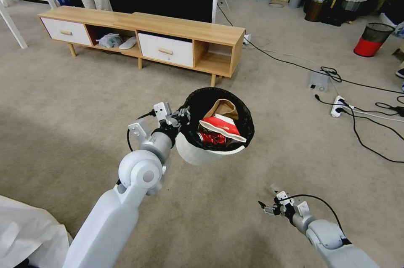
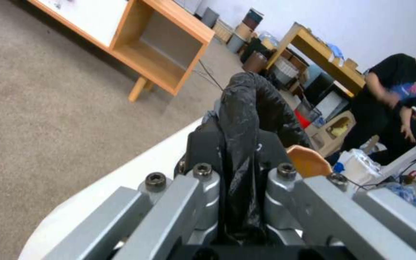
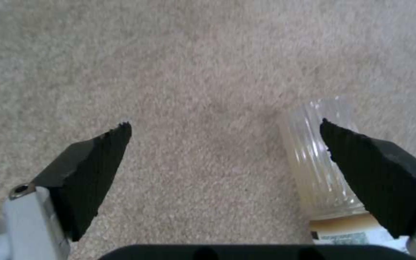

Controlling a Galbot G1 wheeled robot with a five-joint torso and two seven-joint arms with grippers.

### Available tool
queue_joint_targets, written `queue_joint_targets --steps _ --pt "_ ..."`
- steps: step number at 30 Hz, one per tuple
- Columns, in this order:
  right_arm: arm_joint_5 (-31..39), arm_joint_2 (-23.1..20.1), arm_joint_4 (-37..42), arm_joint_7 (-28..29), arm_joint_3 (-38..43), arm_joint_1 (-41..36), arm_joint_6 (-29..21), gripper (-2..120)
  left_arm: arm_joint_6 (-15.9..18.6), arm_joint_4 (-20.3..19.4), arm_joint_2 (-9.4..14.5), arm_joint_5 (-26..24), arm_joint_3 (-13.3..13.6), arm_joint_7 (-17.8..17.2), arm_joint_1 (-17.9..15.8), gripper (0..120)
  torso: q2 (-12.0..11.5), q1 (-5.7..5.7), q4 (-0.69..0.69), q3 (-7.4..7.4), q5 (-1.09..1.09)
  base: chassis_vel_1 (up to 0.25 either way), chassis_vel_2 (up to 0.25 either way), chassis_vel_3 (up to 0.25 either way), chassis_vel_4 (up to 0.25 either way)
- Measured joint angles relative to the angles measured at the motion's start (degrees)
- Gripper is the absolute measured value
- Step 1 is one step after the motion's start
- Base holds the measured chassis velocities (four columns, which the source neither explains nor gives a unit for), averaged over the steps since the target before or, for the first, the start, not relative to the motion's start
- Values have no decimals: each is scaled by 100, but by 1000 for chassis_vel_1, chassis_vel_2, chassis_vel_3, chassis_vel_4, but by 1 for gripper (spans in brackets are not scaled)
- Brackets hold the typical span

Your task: Pick up the trash bin and place the garbage on the floor into it.

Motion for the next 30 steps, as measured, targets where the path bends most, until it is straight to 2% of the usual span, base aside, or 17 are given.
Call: queue_joint_targets --steps 10,30 --pt "22 -87 152 2 104 -95 -30 100 -7 7 -17 4 10 5 6 7 0 0 0 0 0 0 0 0 0" --pt "-43 -65 -751 -54 446 126 176 100 -10 -42 17 5 1 6 59 7 0 0 0 0 1 0 0 0 0"
